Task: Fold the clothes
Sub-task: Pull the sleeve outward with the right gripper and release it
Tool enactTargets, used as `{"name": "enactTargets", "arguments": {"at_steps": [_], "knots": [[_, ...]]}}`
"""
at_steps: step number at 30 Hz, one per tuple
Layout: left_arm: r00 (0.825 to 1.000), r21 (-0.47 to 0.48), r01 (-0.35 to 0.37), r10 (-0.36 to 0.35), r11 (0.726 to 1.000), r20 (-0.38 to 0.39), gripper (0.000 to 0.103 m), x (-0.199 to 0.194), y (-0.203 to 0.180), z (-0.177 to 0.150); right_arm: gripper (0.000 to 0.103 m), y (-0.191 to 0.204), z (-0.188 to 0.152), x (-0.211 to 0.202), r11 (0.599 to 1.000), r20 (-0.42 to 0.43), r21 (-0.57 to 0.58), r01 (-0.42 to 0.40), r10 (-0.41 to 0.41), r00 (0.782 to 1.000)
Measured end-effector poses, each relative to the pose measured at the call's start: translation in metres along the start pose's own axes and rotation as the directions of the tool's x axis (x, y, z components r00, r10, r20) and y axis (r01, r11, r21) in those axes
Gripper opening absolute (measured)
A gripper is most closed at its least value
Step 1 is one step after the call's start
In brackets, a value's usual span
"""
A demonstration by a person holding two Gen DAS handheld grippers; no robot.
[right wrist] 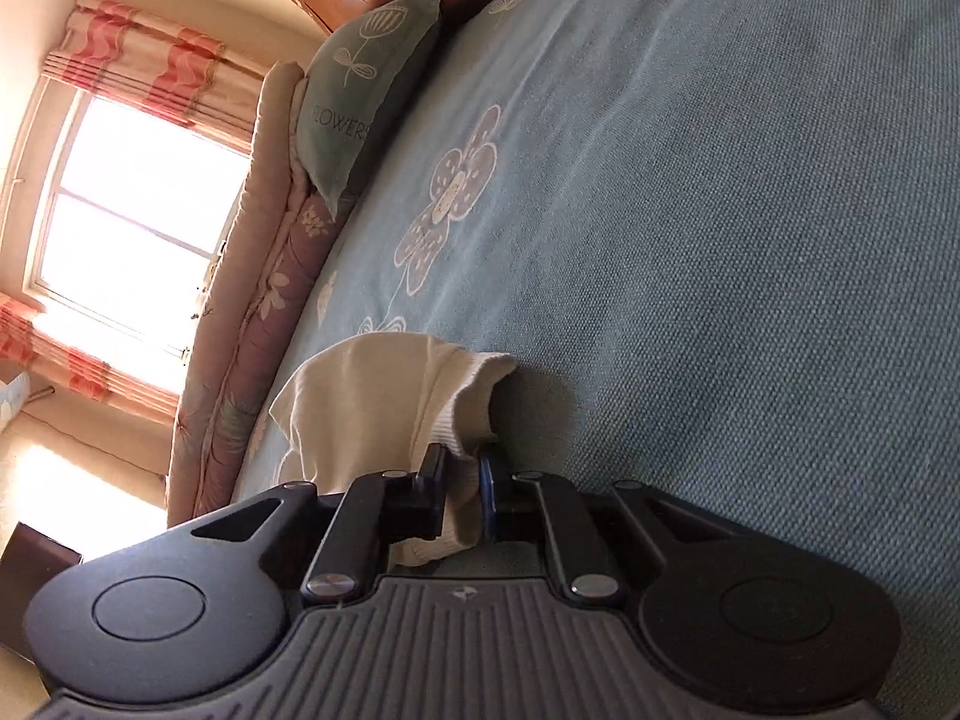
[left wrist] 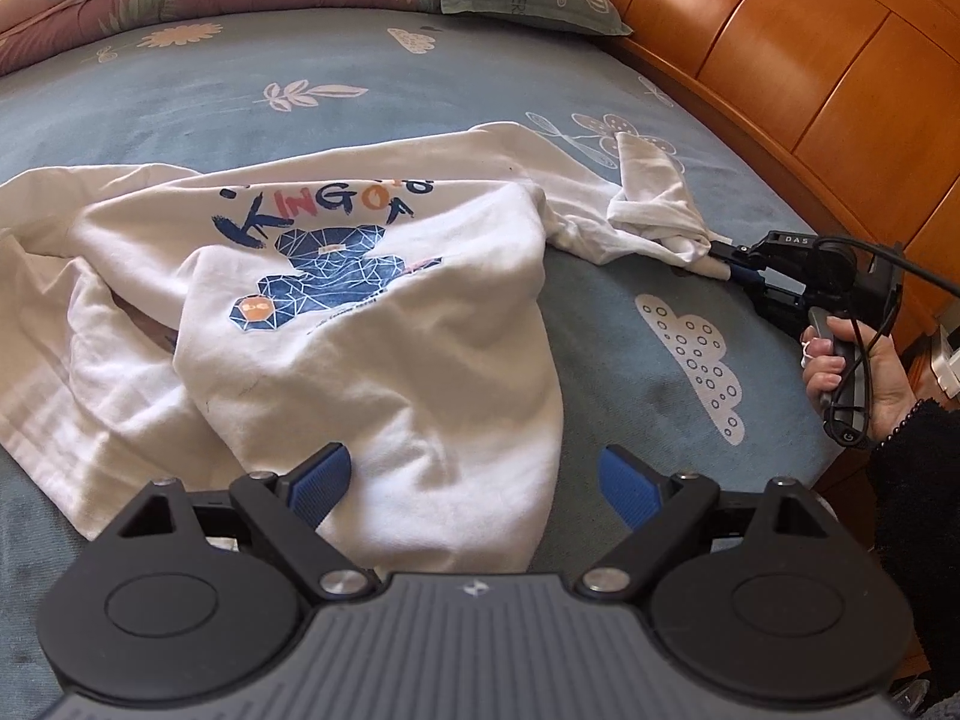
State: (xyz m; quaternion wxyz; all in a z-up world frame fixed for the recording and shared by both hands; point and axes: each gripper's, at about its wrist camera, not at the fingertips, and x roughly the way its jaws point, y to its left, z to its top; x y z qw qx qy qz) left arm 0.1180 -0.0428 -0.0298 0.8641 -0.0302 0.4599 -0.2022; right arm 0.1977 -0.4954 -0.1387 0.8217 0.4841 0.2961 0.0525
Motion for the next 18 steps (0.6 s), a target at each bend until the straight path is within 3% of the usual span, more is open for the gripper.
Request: {"name": "enactTargets", "arguments": {"at_steps": [6, 12, 18], "knots": [[1.000, 0.005, -0.001, 0.001, 1.000, 0.001, 0.091, -0.003, -0.002, 0.000, 0.008, 0.009, -0.003, -0.001, 0.998, 0.027, -0.047, 0.048, -0.047, 0.999], [1.000, 0.003, -0.005, 0.005, 1.000, 0.004, 0.091, -0.005, -0.002, 0.000, 0.008, 0.020, 0.022, -0.042, 0.992, 0.119, -0.101, 0.071, -0.059, 0.991], [1.000, 0.016, -0.001, 0.001, 1.000, -0.001, 0.091, -0.003, -0.007, 0.000, 0.008, 0.017, 0.061, -0.090, 0.963, 0.212, -0.172, 0.206, -0.168, 0.963]]}}
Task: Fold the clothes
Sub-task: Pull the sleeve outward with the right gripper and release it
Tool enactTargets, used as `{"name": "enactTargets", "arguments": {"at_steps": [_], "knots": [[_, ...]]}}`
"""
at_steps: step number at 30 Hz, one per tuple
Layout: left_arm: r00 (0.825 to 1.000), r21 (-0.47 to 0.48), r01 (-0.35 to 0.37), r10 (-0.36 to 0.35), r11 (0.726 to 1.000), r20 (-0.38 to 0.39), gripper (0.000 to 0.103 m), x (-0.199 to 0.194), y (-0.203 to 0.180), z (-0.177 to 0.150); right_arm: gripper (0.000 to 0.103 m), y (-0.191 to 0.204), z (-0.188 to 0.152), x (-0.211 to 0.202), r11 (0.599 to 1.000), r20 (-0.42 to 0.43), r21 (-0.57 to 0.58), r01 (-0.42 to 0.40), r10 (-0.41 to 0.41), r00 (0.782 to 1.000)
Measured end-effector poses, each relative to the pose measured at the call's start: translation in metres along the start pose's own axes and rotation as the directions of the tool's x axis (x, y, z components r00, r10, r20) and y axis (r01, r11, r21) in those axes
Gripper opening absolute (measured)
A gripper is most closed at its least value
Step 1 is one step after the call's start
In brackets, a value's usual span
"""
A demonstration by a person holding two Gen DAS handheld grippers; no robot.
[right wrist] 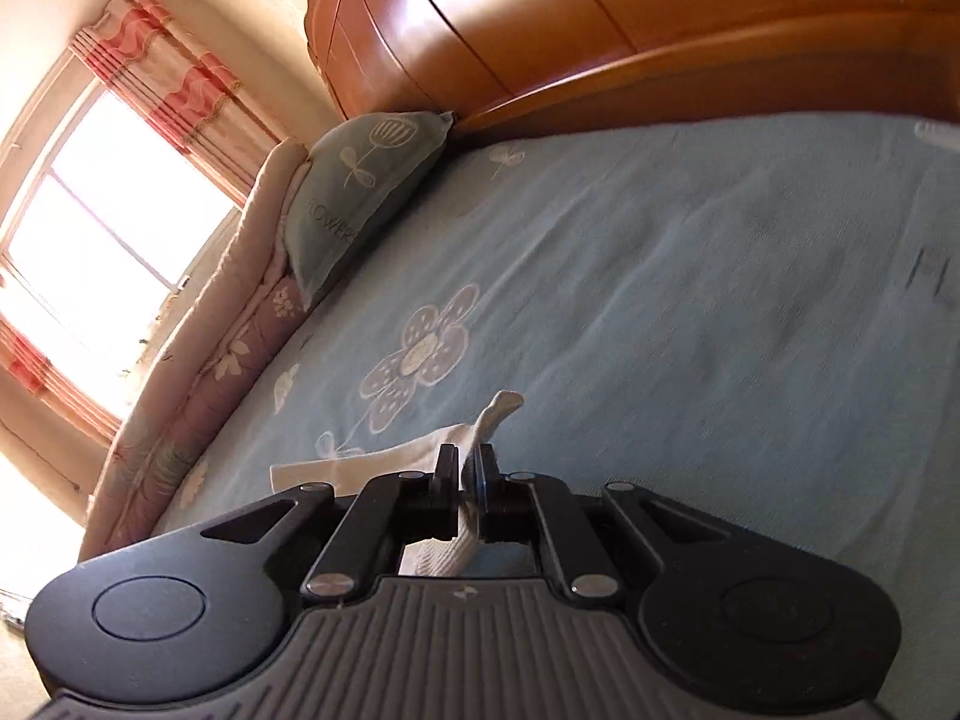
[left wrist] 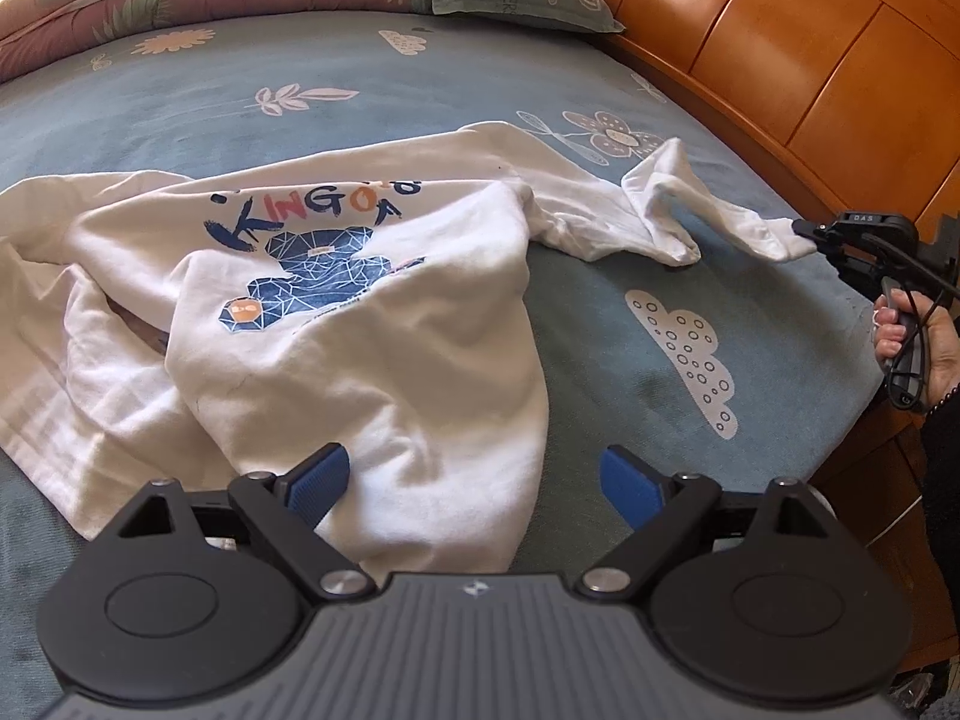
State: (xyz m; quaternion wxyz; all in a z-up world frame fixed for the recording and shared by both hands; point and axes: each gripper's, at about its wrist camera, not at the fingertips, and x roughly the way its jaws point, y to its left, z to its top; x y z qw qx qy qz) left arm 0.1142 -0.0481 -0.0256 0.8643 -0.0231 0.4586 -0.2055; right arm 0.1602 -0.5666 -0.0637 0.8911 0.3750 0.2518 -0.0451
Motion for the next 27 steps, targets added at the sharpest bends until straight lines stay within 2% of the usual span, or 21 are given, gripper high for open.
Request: {"name": "enactTargets", "arguments": {"at_steps": [4, 7, 13, 16, 17, 19, 20, 22, 25, 27], "knots": [[1.000, 0.002, -0.002, 0.002, 1.000, 0.000, 0.091, 0.000, -0.002, 0.001, 0.008, -0.020, 0.024, -0.019, 0.994, 0.040, -0.025, 0.104, -0.103, 0.994], [1.000, 0.006, -0.004, 0.004, 1.000, -0.002, 0.091, 0.000, -0.003, 0.001, 0.008, -0.032, 0.038, -0.028, 0.981, 0.070, -0.038, 0.189, -0.187, 0.980], [1.000, 0.012, -0.008, 0.008, 1.000, -0.005, 0.091, 0.000, -0.006, 0.001, 0.005, -0.054, 0.054, -0.042, 0.936, 0.131, -0.049, 0.350, -0.341, 0.931], [1.000, 0.017, -0.010, 0.010, 1.000, -0.007, 0.091, 0.001, -0.008, 0.001, 0.008, -0.060, 0.053, -0.049, 0.912, 0.141, -0.046, 0.407, -0.397, 0.907], [1.000, 0.019, -0.009, 0.009, 1.000, -0.007, 0.091, 0.001, -0.009, 0.002, 0.010, -0.062, 0.052, -0.049, 0.915, 0.129, -0.042, 0.400, -0.392, 0.911], [1.000, 0.021, -0.009, 0.009, 1.000, -0.008, 0.091, 0.002, -0.011, 0.002, 0.014, -0.064, 0.048, -0.046, 0.934, 0.086, -0.042, 0.354, -0.350, 0.933], [1.000, 0.023, -0.009, 0.009, 1.000, -0.009, 0.091, 0.002, -0.012, 0.002, 0.020, -0.064, 0.045, -0.044, 0.939, 0.070, -0.044, 0.341, -0.338, 0.939], [1.000, 0.025, -0.011, 0.011, 1.000, -0.009, 0.091, 0.002, -0.013, 0.002, 0.030, -0.064, 0.037, -0.037, 0.939, 0.047, -0.049, 0.341, -0.339, 0.940], [1.000, 0.026, -0.012, 0.013, 1.000, -0.010, 0.091, 0.001, -0.012, 0.002, 0.035, -0.061, 0.024, -0.028, 0.951, 0.008, -0.037, 0.308, -0.308, 0.951], [1.000, 0.023, -0.018, 0.018, 1.000, -0.011, 0.091, 0.001, -0.011, 0.002, 0.041, -0.047, 0.014, -0.024, 0.952, 0.002, -0.080, 0.296, -0.297, 0.955]]}}
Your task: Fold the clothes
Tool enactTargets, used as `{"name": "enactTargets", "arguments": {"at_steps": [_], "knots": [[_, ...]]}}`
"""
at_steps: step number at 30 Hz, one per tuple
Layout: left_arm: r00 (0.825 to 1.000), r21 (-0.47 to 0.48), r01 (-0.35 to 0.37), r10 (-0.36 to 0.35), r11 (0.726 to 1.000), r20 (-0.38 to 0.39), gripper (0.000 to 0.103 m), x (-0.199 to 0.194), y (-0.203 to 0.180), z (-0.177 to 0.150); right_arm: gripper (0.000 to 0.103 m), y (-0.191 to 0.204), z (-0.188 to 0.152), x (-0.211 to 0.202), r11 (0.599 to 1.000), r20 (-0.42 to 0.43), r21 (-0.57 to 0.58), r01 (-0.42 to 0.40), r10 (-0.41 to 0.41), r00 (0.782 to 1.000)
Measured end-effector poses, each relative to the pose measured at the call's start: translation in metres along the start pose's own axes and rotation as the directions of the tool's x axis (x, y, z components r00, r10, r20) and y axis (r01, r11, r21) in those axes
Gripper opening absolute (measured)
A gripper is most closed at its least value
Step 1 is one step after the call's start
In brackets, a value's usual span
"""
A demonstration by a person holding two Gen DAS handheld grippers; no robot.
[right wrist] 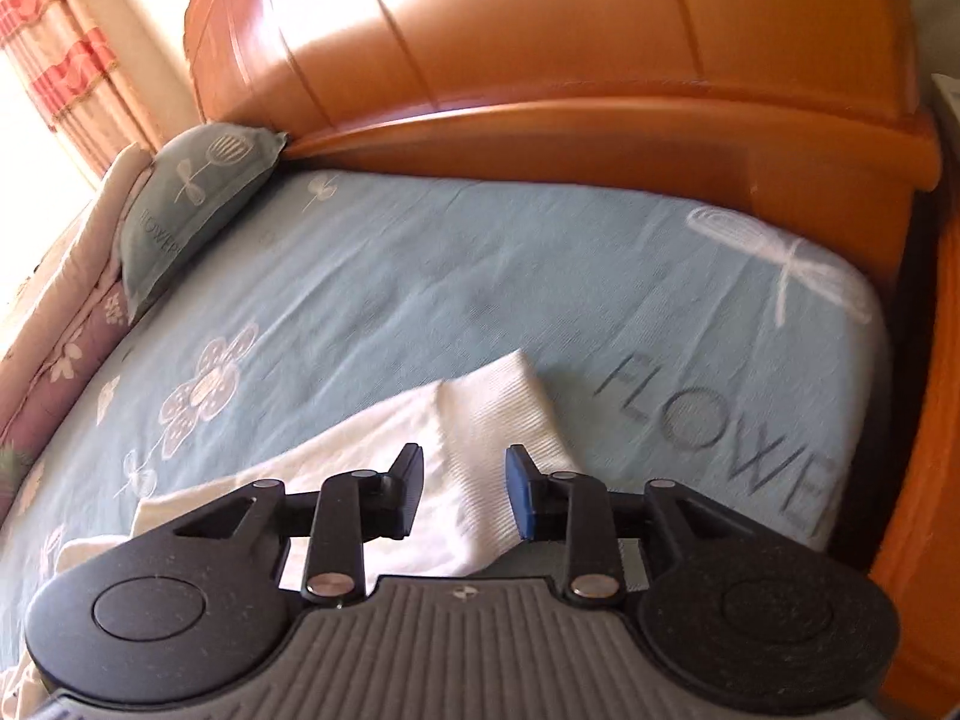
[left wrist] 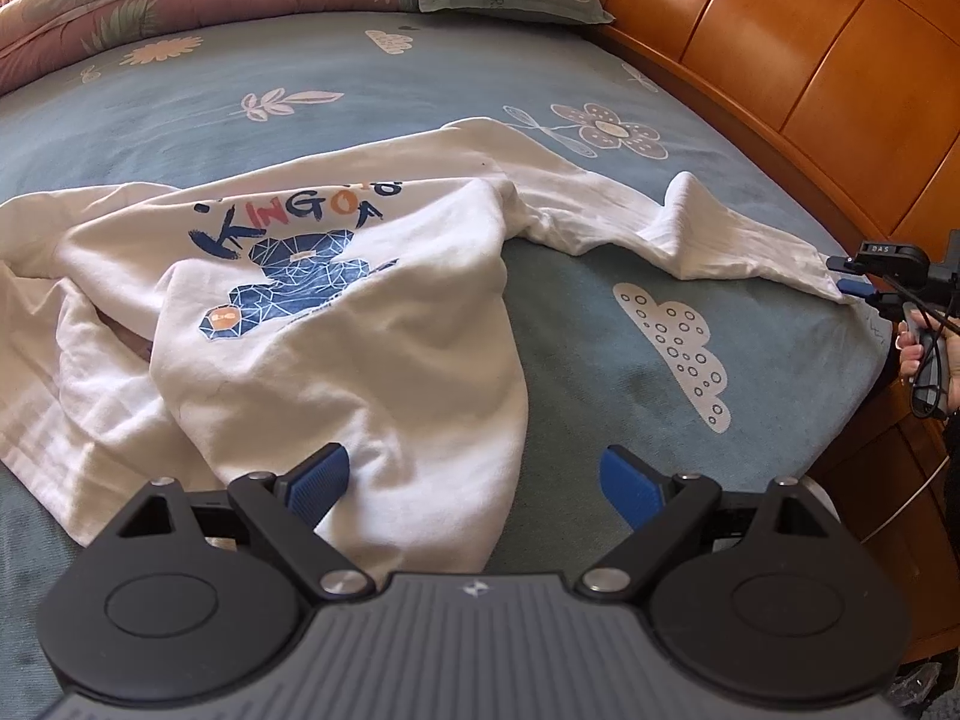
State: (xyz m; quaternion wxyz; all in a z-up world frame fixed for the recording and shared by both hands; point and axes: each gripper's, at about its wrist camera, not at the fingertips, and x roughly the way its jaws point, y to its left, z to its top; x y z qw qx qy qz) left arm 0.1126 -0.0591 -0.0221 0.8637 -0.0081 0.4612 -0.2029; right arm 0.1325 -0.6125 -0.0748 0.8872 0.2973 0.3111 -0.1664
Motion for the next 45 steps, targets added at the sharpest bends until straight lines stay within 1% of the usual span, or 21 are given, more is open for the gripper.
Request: {"name": "enactTargets", "arguments": {"at_steps": [1, 4, 6, 8, 11, 13, 17, 18, 19, 21, 22, 23, 26, 30, 31, 33, 36, 41, 42, 43, 45], "knots": [[1.000, 0.000, -0.003, 0.003, 1.000, 0.000, 0.091, 0.000, 0.000, 0.000, 0.047, 0.010, -0.004, -0.002, 0.999, 0.004, -0.034, -0.010, 0.010, 1.000], [1.000, 0.009, -0.006, 0.006, 1.000, 0.005, 0.091, -0.002, -0.001, 0.000, 0.051, 0.043, -0.015, -0.011, 0.990, 0.006, -0.130, -0.057, 0.058, 0.998], [1.000, 0.006, -0.005, 0.005, 1.000, 0.007, 0.091, -0.003, 0.000, -0.001, 0.058, 0.067, -0.023, -0.017, 0.976, -0.021, -0.180, -0.121, 0.119, 0.993], [1.000, 0.000, -0.004, 0.004, 1.000, 0.009, 0.091, -0.006, 0.002, -0.003, 0.066, 0.095, -0.038, -0.021, 0.950, -0.074, -0.245, -0.196, 0.183, 0.980], [1.000, -0.009, 0.003, -0.003, 1.000, 0.017, 0.091, -0.013, 0.008, -0.008, 0.072, 0.137, -0.068, -0.026, 0.892, -0.167, -0.332, -0.305, 0.263, 0.950], [1.000, -0.027, 0.006, -0.005, 1.000, 0.026, 0.091, -0.019, 0.016, -0.012, 0.075, 0.163, -0.093, -0.029, 0.851, -0.239, -0.360, -0.381, 0.311, 0.920], [0.999, -0.082, -0.009, 0.012, 0.997, 0.041, 0.095, -0.028, 0.042, -0.019, 0.078, 0.202, -0.145, -0.028, 0.785, -0.367, -0.395, -0.477, 0.341, 0.865], [0.999, -0.100, -0.016, 0.020, 0.995, 0.042, 0.095, -0.029, 0.049, -0.021, 0.078, 0.209, -0.157, -0.026, 0.778, -0.396, -0.392, -0.491, 0.340, 0.853], [0.999, -0.120, -0.023, 0.028, 0.992, 0.039, 0.095, -0.029, 0.057, -0.023, 0.078, 0.214, -0.168, -0.024, 0.775, -0.422, -0.384, -0.502, 0.336, 0.842], [0.999, -0.159, -0.019, 0.025, 0.987, 0.036, 0.095, -0.028, 0.071, -0.028, 0.081, 0.218, -0.182, -0.025, 0.772, -0.430, -0.382, -0.508, 0.339, 0.837], [0.999, -0.179, -0.009, 0.015, 0.984, 0.033, 0.095, -0.027, 0.079, -0.031, 0.087, 0.219, -0.189, -0.026, 0.770, -0.429, -0.383, -0.510, 0.341, 0.836], [1.000, -0.199, 0.009, -0.003, 0.980, 0.031, 0.095, -0.025, 0.084, -0.034, 0.090, 0.220, -0.195, -0.027, 0.768, -0.429, -0.384, -0.513, 0.344, 0.836], [0.998, -0.246, 0.057, -0.049, 0.968, 0.038, 0.095, -0.022, 0.096, -0.045, 0.090, 0.216, -0.197, -0.030, 0.784, -0.422, -0.359, -0.507, 0.348, 0.837], [0.998, -0.316, 0.069, -0.066, 0.946, 0.019, 0.095, -0.014, 0.111, -0.063, 0.090, 0.207, -0.194, -0.028, 0.800, -0.418, -0.300, -0.519, 0.379, 0.826], [0.997, -0.329, 0.077, -0.073, 0.941, 0.026, 0.096, -0.013, 0.116, -0.067, 0.090, 0.206, -0.194, -0.027, 0.801, -0.416, -0.292, -0.523, 0.386, 0.824], [0.992, -0.345, 0.119, -0.100, 0.931, 0.072, 0.101, -0.014, 0.123, -0.075, 0.090, 0.205, -0.195, -0.025, 0.801, -0.413, -0.287, -0.526, 0.392, 0.822], [0.986, -0.371, 0.154, -0.119, 0.916, 0.114, 0.102, -0.013, 0.129, -0.077, 0.091, 0.206, -0.196, -0.024, 0.801, -0.408, -0.282, -0.529, 0.399, 0.821], [0.978, -0.381, 0.188, -0.136, 0.905, 0.160, 0.103, -0.012, 0.133, -0.079, 0.092, 0.201, -0.195, -0.022, 0.805, -0.401, -0.246, -0.540, 0.423, 0.813], [0.978, -0.393, 0.191, -0.139, 0.900, 0.159, 0.102, -0.012, 0.134, -0.078, 0.092, 0.200, -0.195, -0.021, 0.806, -0.400, -0.238, -0.543, 0.428, 0.810], [0.977, -0.418, 0.196, -0.142, 0.887, 0.157, 0.102, -0.013, 0.137, -0.077, 0.092, 0.200, -0.195, -0.021, 0.806, -0.400, -0.231, -0.545, 0.432, 0.808], [0.974, -0.481, 0.213, -0.145, 0.850, 0.175, 0.100, -0.011, 0.144, -0.074, 0.092, 0.199, -0.194, -0.021, 0.805, -0.401, -0.227, -0.548, 0.436, 0.806]]}}
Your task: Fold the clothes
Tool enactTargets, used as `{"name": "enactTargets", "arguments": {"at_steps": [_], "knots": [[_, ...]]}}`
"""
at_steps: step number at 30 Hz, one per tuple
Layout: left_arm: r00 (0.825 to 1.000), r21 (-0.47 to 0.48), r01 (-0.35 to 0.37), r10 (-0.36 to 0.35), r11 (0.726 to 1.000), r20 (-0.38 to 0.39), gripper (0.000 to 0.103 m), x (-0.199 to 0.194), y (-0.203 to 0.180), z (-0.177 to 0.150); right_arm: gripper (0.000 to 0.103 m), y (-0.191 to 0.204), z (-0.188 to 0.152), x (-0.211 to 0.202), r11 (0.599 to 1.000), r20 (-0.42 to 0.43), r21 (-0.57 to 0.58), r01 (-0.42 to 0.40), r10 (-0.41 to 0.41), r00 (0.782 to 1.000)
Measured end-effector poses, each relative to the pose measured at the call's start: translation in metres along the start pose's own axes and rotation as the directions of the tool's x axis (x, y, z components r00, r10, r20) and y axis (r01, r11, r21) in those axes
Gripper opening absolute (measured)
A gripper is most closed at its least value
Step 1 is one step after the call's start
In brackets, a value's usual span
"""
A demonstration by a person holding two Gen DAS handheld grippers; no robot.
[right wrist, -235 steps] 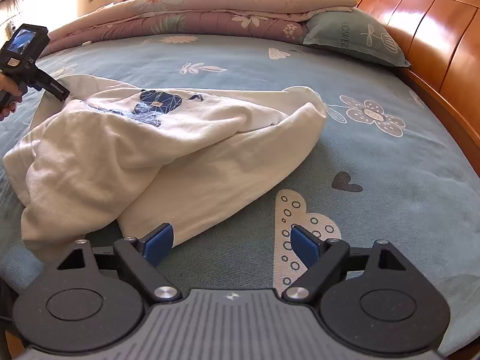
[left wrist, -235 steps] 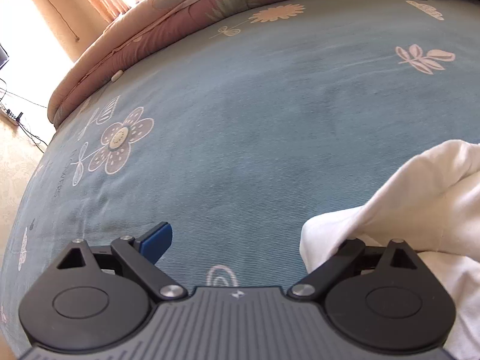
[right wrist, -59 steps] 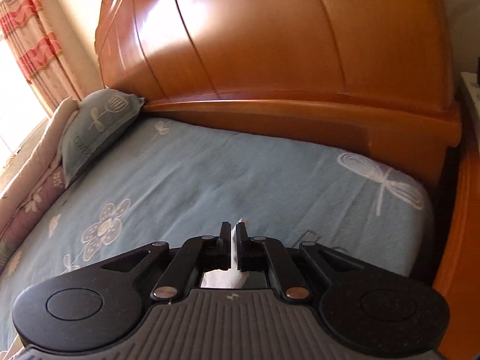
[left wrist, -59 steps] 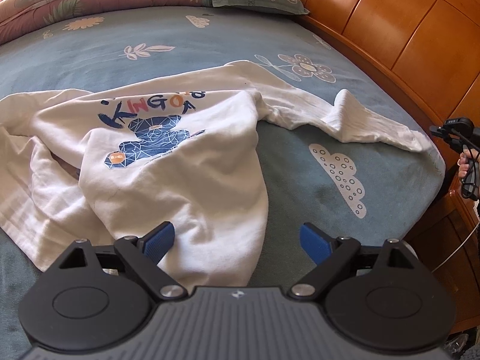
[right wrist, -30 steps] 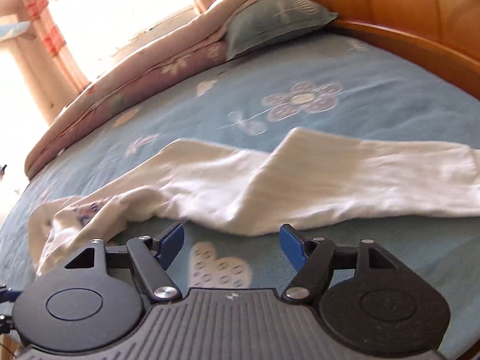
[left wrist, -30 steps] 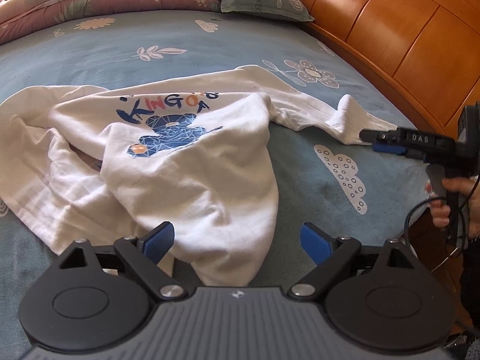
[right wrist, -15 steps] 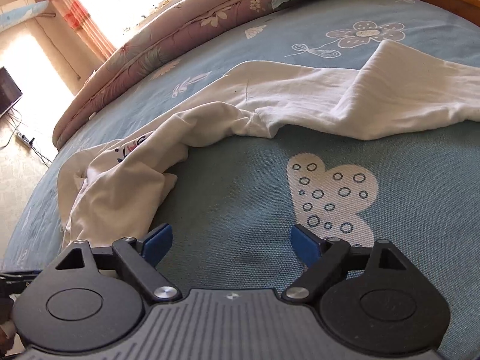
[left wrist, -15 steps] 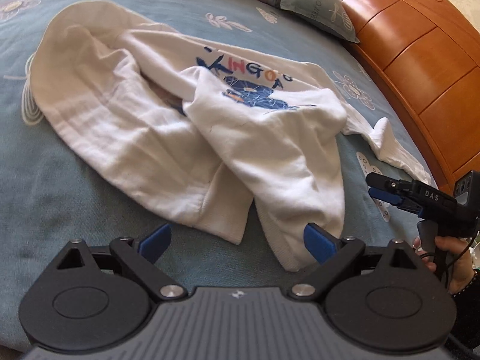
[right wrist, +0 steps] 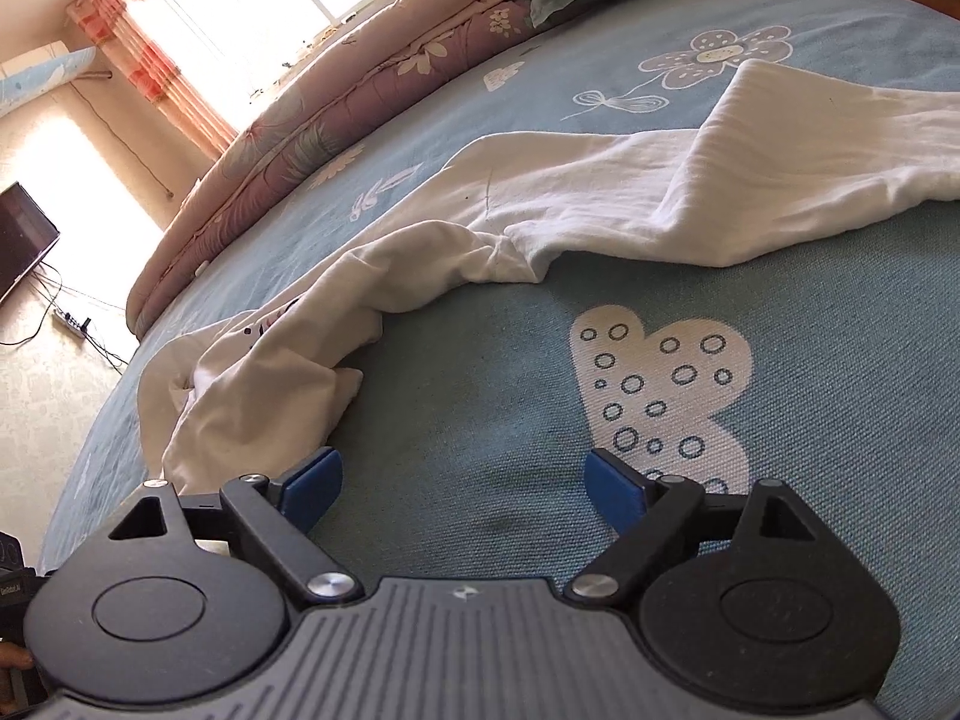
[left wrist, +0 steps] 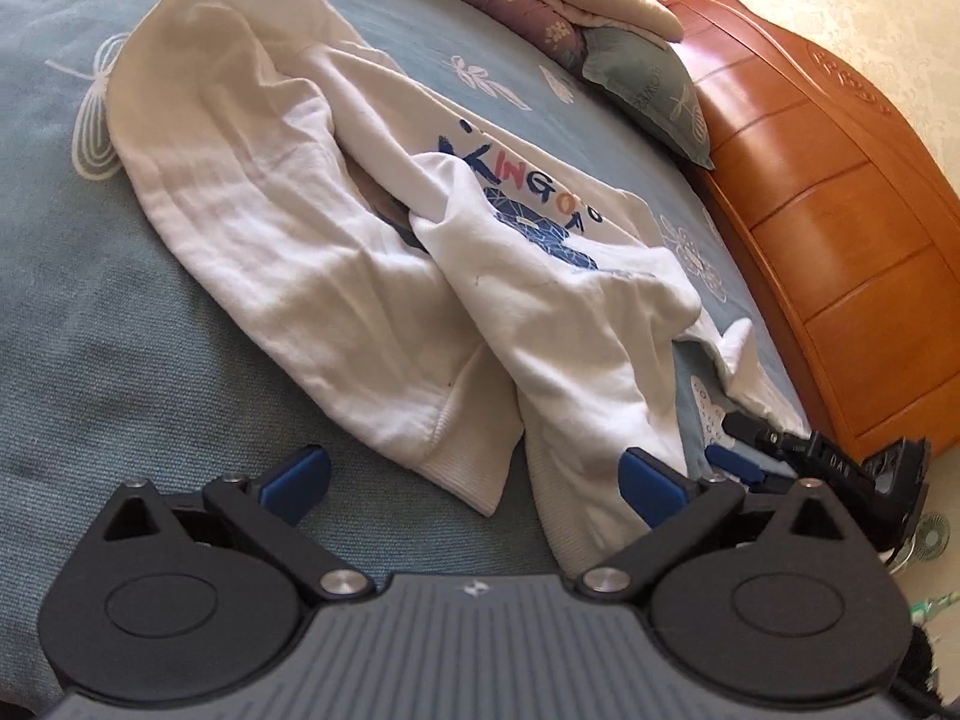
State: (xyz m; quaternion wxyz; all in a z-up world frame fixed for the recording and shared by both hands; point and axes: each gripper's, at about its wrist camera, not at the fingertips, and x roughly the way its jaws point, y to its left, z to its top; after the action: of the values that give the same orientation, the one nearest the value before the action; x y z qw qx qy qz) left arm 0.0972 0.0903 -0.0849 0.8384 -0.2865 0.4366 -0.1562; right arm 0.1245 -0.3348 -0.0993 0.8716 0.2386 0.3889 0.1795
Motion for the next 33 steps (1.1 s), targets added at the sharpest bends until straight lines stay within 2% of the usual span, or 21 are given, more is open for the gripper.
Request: {"name": "enactTargets", "arguments": {"at_steps": [2, 4, 6, 8, 9, 10, 11, 13, 14, 17, 20, 22, 24, 27, 31, 33], "knots": [[0.999, -0.068, 0.016, -0.014, 0.998, 0.029, 0.100, 0.001, 0.006, 0.005, 0.092, 0.000, 0.000, 0.000, 1.000, 0.000, -0.003, -0.002, 0.002, 1.000], [0.995, -0.142, 0.061, -0.048, 0.988, 0.091, 0.100, 0.002, 0.018, 0.005, 0.092, 0.000, -0.001, 0.000, 1.000, 0.001, -0.006, -0.005, 0.005, 1.000], [0.979, -0.271, 0.148, -0.102, 0.951, 0.176, 0.100, 0.000, 0.036, -0.001, 0.092, -0.002, -0.001, 0.000, 1.000, 0.004, -0.001, -0.014, 0.014, 1.000], [0.965, -0.356, 0.178, -0.092, 0.917, 0.245, 0.086, -0.004, 0.051, -0.008, 0.092, -0.004, -0.001, -0.001, 1.000, 0.008, 0.008, -0.026, 0.026, 1.000], [0.961, -0.385, 0.179, -0.077, 0.905, 0.265, 0.068, -0.006, 0.057, -0.011, 0.092, -0.005, -0.002, -0.002, 0.999, 0.010, 0.011, -0.031, 0.031, 0.999], [0.960, -0.406, 0.177, -0.067, 0.897, 0.272, 0.057, -0.005, 0.062, -0.014, 0.092, -0.006, -0.002, -0.002, 0.999, 0.012, 0.014, -0.036, 0.036, 0.999], [0.959, -0.427, 0.180, -0.062, 0.886, 0.277, 0.052, -0.004, 0.067, -0.015, 0.092, -0.007, -0.002, -0.002, 0.999, 0.014, 0.015, -0.040, 0.039, 0.999], [0.958, -0.468, 0.198, -0.069, 0.861, 0.278, 0.032, 0.003, 0.075, -0.013, 0.092, -0.007, -0.002, -0.002, 0.999, 0.016, 0.016, -0.042, 0.042, 0.999], [0.960, -0.475, 0.200, -0.073, 0.857, 0.272, 0.030, 0.008, 0.077, -0.009, 0.092, -0.007, -0.003, -0.002, 0.999, 0.017, 0.016, -0.041, 0.041, 0.999], [0.966, -0.463, 0.187, -0.075, 0.866, 0.248, 0.030, 0.020, 0.069, -0.003, 0.092, -0.006, -0.003, -0.002, 0.999, 0.021, 0.018, -0.038, 0.038, 0.999], [0.959, -0.442, 0.201, -0.085, 0.874, 0.269, 0.030, 0.023, 0.062, -0.013, 0.092, -0.006, -0.005, -0.004, 0.999, 0.023, 0.025, -0.032, 0.032, 0.999], [0.957, -0.420, 0.187, -0.068, 0.888, 0.283, 0.026, 0.023, 0.060, -0.015, 0.092, -0.005, -0.006, -0.005, 0.999, 0.023, 0.023, -0.029, 0.028, 0.999], [0.956, -0.412, 0.194, -0.076, 0.890, 0.285, 0.025, 0.030, 0.061, -0.008, 0.092, -0.004, -0.007, -0.004, 1.000, 0.022, 0.015, -0.024, 0.023, 0.999], [0.955, -0.386, 0.168, -0.052, 0.907, 0.293, 0.010, 0.037, 0.060, -0.004, 0.092, -0.001, -0.007, -0.004, 1.000, 0.022, 0.010, -0.013, 0.013, 1.000], [0.936, -0.360, 0.195, -0.064, 0.912, 0.345, 0.010, 0.032, 0.061, -0.016, 0.092, 0.000, -0.010, -0.004, 1.000, 0.032, 0.007, -0.004, 0.004, 0.999], [0.945, -0.355, 0.168, -0.047, 0.920, 0.323, 0.010, 0.031, 0.058, -0.012, 0.093, 0.001, -0.010, -0.003, 1.000, 0.033, 0.003, -0.003, 0.003, 0.999]]}}
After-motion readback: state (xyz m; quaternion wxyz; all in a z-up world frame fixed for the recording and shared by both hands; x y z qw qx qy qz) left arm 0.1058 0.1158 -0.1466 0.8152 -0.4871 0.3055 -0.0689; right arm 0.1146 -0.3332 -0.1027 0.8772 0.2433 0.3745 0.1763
